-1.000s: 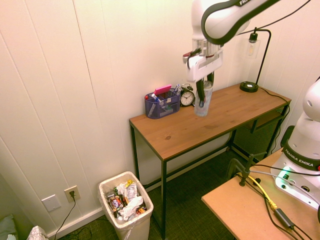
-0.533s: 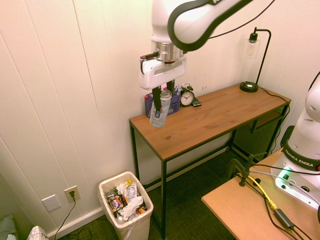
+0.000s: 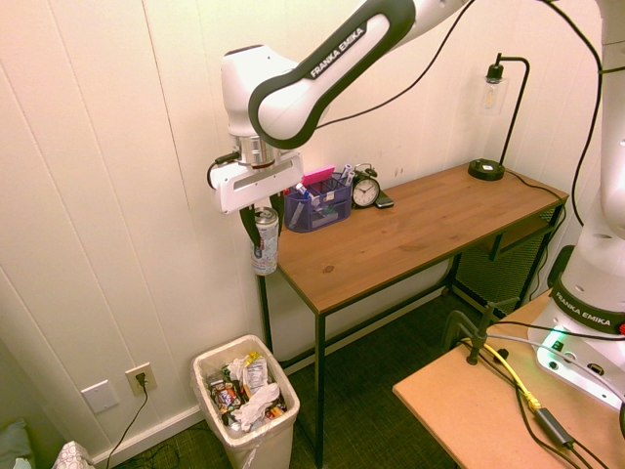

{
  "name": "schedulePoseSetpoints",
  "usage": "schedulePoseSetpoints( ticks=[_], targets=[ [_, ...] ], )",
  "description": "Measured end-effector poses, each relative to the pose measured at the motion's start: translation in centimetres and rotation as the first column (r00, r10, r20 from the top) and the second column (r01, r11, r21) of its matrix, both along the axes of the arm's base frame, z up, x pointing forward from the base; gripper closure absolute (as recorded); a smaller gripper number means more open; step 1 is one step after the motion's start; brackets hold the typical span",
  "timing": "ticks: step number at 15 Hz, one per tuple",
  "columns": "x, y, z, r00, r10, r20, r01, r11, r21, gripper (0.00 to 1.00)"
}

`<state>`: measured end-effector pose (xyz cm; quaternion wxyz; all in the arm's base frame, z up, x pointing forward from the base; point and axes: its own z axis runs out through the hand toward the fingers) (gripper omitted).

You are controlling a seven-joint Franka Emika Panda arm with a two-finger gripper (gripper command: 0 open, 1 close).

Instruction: Throw the can in the trash bin

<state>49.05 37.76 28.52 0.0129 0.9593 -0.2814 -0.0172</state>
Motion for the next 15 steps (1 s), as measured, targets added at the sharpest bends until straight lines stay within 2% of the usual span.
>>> schedulePoseSetpoints(
  ticks=[3,6,12,15],
  targets=[
    [1.4,-1.0,-3.6,0.999,-0.021,-0.039,0.020,0.999,-0.028,1.00],
    [1.5,-1.4,-6.6,0.996,-0.006,-0.087,0.003,0.999,-0.037,1.00],
    [-0.6,0.0,-10.2,0.983,0.054,-0.175,-0.061,0.997,-0.035,1.00],
    [-2.9,2.6,-11.8,0.975,0.105,-0.194,-0.115,0.993,-0.040,1.00]
  ],
)
